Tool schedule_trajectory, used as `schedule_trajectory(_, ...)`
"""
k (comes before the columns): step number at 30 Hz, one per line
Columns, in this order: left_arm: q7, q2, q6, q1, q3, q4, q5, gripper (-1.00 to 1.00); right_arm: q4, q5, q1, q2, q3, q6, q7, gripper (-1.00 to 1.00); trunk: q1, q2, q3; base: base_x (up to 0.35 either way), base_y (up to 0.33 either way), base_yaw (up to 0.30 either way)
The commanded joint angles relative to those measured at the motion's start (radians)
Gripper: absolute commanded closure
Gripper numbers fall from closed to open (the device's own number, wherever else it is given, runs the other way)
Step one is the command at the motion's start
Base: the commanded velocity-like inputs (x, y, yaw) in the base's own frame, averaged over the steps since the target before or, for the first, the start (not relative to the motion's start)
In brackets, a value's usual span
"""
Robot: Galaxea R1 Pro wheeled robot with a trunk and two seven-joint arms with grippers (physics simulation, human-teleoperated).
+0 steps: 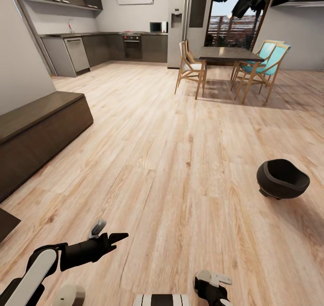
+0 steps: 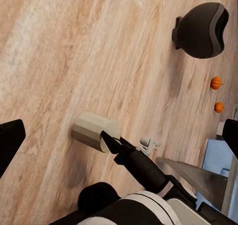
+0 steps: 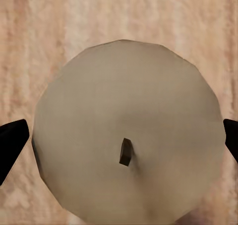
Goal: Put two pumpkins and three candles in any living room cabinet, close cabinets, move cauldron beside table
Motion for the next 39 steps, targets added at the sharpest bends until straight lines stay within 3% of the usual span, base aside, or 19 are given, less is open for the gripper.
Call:
schedule_trajectory(1, -0.003, 0.001, 0.002, 0.0, -0.001, 0.0, -0.003, -1.0, 0.0, -0.01, 0.0, 0.0, 0.008, -0.004, -0.006, 1.0, -0.001, 0.0, 0.003, 0.0, 0.0, 0.0)
schedule_trajectory(39, -0.001, -0.001, 0.002, 0.0, 0.0, 0.006, -0.01, -1.0, -0.015, -0.017, -0.001, -0.001, 0.004, 0.002, -0.01, 1.0, -0.018, 0.009, 0.15, 0.0, 0.0, 0.0)
